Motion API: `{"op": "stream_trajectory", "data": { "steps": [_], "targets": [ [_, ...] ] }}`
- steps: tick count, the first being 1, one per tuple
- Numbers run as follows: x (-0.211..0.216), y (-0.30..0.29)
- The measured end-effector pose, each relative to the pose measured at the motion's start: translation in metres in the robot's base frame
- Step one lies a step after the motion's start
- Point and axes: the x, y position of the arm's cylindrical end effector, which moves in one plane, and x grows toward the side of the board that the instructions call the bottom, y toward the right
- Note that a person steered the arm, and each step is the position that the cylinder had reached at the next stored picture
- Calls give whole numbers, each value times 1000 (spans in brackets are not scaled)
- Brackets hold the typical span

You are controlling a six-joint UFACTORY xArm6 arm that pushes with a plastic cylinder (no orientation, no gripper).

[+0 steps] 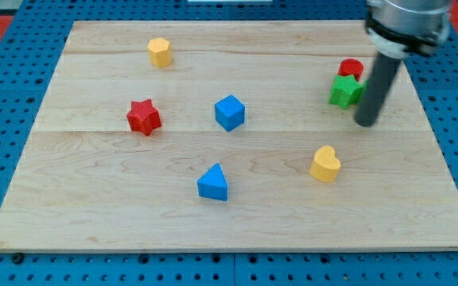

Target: Push the yellow heart left to the green star

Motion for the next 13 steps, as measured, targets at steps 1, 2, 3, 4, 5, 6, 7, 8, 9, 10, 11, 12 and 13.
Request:
{"op": "stream_trajectory", "data": {
  "steps": [1, 2, 3, 4, 5, 6, 7, 8, 9, 10, 11, 12, 13],
  "targets": [
    [47, 11],
    [89, 6],
    [110, -20],
    [107, -49],
    [102, -86],
    [87, -95],
    [62, -95],
    [27, -78],
    [-6, -78],
    [-37, -75],
    [-39, -90],
    [-14, -128],
    [-13, -129]
  ]
}}
